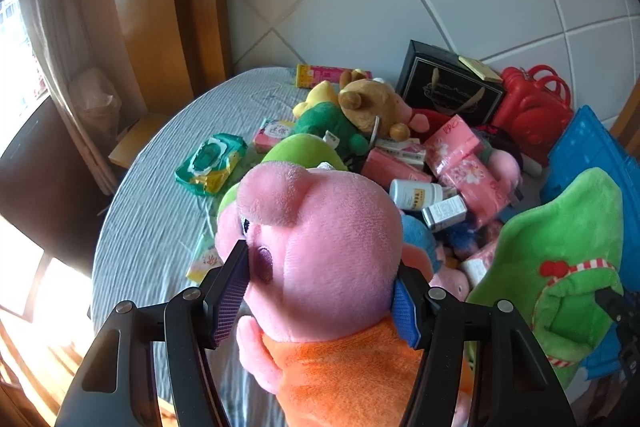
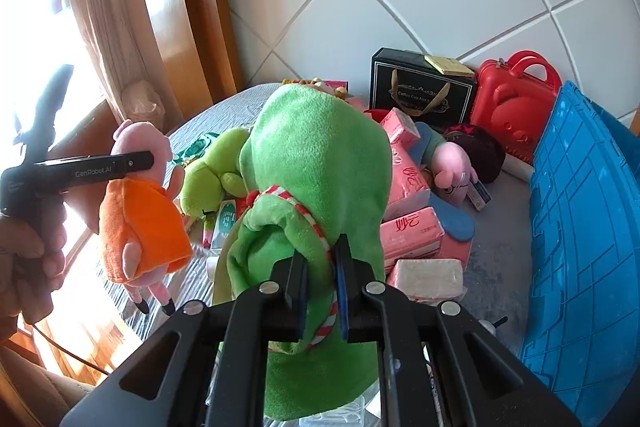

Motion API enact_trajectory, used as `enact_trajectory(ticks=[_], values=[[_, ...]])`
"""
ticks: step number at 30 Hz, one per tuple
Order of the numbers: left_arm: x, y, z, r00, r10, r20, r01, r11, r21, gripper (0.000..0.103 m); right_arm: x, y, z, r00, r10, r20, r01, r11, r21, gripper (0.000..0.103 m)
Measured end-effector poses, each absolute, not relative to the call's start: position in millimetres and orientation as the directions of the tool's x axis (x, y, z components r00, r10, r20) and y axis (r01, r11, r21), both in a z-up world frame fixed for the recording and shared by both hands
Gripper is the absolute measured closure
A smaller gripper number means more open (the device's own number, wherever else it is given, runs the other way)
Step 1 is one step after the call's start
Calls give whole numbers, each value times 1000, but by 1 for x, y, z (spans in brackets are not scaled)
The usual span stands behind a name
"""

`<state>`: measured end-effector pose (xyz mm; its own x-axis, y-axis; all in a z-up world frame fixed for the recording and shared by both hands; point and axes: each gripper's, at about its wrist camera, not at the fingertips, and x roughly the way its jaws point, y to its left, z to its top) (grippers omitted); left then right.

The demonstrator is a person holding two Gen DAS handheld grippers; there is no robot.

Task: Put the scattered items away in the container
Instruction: 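Lift and carry the pink pig and green frog plush over the blue bin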

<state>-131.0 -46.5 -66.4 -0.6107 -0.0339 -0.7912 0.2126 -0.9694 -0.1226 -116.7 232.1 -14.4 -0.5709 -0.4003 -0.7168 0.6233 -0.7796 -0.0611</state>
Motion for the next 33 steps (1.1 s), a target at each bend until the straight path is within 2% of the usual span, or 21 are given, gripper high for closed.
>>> enact_trajectory(ticks=[14,23,33], values=[[-157,64,-1,-694,8,-720,90,-991,-98,41,-129,325,53,-659,-444,-607,565,-825,-10,92],[-176,149,29,-737,50,-674,-5,-998,-69,41,-139,395,88,-726,-402,-558,494,-869,-16,92],[-189,238,80,-788,154,-596,-127,-988,-87,41,-142,472,121,-790,-336,-513,396,-918,-8,92]])
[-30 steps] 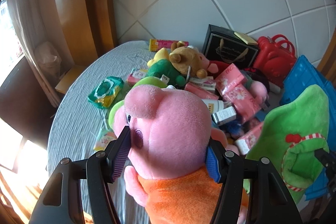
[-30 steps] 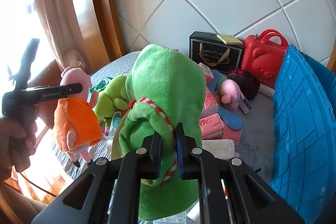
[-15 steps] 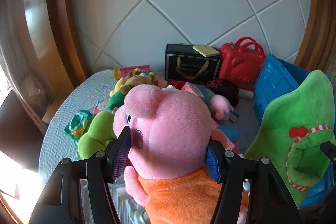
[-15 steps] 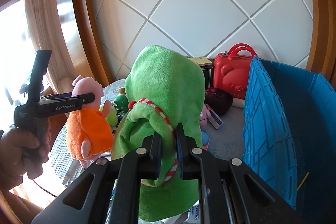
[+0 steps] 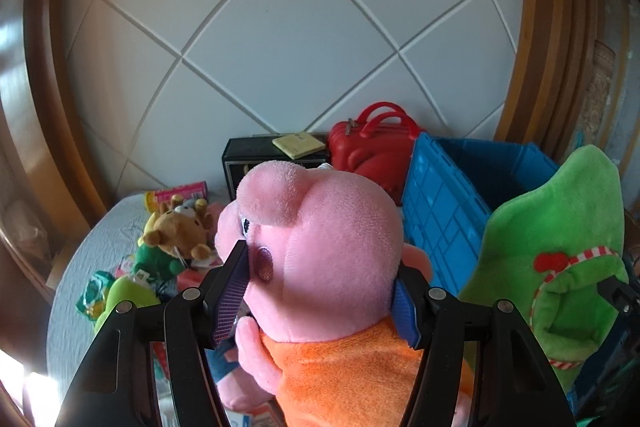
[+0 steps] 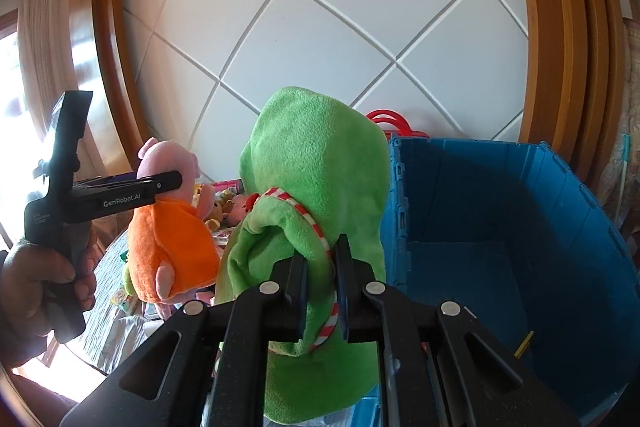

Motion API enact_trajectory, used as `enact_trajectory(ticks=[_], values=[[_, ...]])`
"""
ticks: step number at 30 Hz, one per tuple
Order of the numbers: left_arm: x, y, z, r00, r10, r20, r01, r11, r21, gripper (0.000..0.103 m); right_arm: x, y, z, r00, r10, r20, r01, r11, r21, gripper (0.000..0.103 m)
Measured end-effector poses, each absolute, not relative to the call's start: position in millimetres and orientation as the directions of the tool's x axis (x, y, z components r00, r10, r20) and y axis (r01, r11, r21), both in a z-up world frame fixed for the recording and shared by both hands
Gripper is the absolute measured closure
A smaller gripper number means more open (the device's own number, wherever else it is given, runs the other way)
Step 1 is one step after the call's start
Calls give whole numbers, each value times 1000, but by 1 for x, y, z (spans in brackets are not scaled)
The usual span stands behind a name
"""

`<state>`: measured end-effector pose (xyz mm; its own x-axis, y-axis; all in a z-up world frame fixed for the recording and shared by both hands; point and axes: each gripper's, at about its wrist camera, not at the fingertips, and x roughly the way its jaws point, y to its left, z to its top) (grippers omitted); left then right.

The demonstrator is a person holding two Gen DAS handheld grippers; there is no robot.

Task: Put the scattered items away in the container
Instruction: 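Lift and carry the pink pig and green frog plush over the blue bin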

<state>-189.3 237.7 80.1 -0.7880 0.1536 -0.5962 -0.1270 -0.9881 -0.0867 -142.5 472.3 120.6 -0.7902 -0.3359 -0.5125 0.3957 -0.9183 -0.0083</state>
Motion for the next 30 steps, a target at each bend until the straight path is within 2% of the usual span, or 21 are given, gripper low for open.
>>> enact_trajectory(ticks=[11,24,30], values=[[-206,324,125,-800,285,-528,-276,-956,-97,40,-136,557,139,-840,-234,-490,240,-969,53,92],[-218,431,154,-737,458,-497,-463,-878,-123,40,-142,623,148,-864,-92,-495,72,-996,60,92],[-225,474,160,-688,514,-512,-531,-838,-128,40,-150,651,148,-860,-10,-510,-18,-999,49,92]])
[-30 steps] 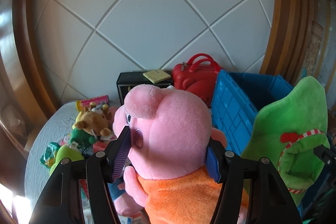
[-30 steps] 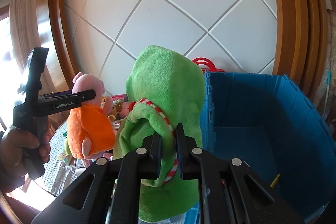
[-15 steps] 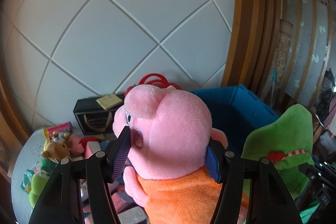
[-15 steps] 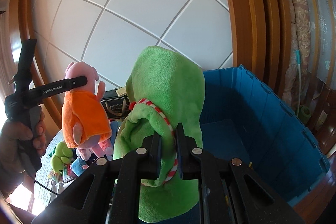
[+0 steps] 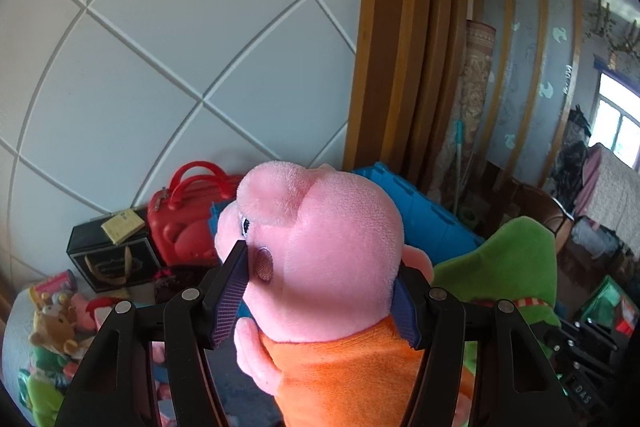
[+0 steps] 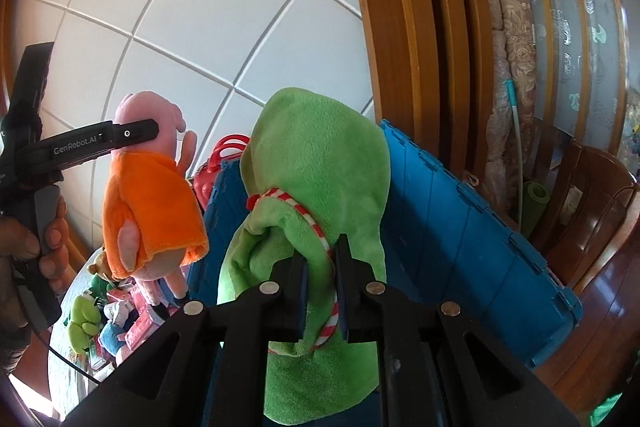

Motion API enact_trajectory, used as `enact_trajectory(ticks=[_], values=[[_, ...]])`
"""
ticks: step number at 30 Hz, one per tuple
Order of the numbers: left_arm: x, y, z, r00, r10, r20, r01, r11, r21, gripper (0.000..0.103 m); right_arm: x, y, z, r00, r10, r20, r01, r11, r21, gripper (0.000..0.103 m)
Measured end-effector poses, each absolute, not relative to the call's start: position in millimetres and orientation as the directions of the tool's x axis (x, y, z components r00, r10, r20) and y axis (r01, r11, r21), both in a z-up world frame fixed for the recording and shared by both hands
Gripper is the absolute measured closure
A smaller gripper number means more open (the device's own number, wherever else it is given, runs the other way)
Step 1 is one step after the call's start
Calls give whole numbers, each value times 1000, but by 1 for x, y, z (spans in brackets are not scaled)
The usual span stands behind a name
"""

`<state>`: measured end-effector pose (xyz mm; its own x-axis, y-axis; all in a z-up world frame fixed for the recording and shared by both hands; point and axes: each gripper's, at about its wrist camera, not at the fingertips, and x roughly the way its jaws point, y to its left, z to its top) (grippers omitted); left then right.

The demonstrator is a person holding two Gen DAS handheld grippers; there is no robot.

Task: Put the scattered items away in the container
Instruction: 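Lift and carry the pink pig and green frog plush over the blue bin, then open both tools to drop the pig and frog plush into the bin, then move both tools back over the pile toward the medicine boxes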

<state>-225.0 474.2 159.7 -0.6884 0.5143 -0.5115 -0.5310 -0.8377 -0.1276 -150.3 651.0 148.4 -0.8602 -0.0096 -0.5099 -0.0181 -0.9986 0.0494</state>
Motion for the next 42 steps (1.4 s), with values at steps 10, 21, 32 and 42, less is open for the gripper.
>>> enact_trajectory(ticks=[10,21,32,42], values=[[-228,534,183,-642,592,-488,-618,-776,-128,39,-156,683,150,-856,89,-510,-118,-993,25,92],[-242,561,184,-578,645,-500,-654,-732,-188,22,-160,695,149,-859,139,-493,-170,-985,19,59],[-239,532,171,-581,640,-503,-628,-745,-223,1,-160,696,143,-858,124,-499,-170,-984,47,2],[-220,467,153,-631,580,-515,-560,-800,-215,1,-164,655,147,-871,46,-489,-73,-997,35,0]])
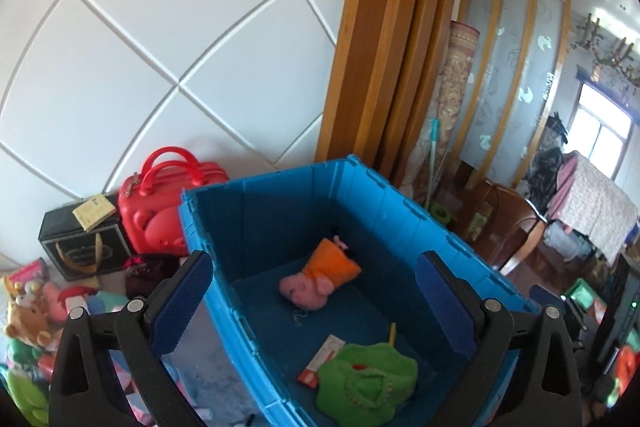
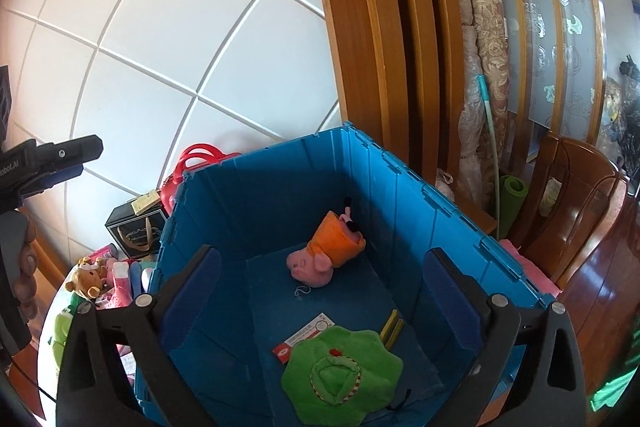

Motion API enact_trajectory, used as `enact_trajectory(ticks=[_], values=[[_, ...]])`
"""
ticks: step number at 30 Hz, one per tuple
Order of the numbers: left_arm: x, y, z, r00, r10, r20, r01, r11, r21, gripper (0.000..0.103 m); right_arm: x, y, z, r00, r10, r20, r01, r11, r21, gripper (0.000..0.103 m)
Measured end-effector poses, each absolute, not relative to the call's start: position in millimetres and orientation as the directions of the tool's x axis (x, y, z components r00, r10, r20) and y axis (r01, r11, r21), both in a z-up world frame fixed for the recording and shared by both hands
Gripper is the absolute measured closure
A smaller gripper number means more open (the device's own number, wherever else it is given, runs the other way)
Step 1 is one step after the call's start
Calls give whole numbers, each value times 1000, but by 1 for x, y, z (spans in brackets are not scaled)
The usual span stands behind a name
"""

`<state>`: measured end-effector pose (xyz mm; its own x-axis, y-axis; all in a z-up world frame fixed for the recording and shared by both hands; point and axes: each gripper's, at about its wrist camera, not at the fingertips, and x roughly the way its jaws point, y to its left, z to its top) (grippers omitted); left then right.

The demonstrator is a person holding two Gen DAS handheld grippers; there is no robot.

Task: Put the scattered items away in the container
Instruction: 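Move both tools back over the pile toward the medicine boxes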

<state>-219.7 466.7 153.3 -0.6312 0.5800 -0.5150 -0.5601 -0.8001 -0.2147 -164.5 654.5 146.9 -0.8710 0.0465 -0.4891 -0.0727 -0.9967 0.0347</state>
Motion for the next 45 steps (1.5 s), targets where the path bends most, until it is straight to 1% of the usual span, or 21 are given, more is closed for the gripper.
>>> enact_trajectory(ticks=[9,15,21,26,29,33,39,45], values=[[-202,382,143,-730,462,-504,-439,-882,-174,1,-175,599,141,-865,-54,-499,55,-998,13,0],[-189,318,126,-763,393,-513,-343,-919,-193,1,-172,550,136,-858,-154,-490,171,-985,11,0],[-173,257,97,-782,303,-545,-241,-953,-185,1,-166,501,123,-819,-257,-513,286,-958,24,0],[-159,213,68,-767,236,-597,-156,-971,-183,1,-163,460,114,-785,-317,-532,362,-932,22,0],[-146,183,50,-763,202,-614,-113,-977,-181,1,-159,431,105,-765,-336,-549,396,-918,9,0],[-136,138,18,-731,166,-662,-42,-979,-199,1,-154,389,89,-733,-335,-591,435,-900,-29,0],[-123,65,-27,-684,137,-717,58,-969,-240,1,-141,336,63,-707,-310,-636,469,-878,-93,0],[-118,17,-63,-638,136,-758,84,-966,-244,1,-131,292,29,-660,-293,-692,493,-864,-104,0]])
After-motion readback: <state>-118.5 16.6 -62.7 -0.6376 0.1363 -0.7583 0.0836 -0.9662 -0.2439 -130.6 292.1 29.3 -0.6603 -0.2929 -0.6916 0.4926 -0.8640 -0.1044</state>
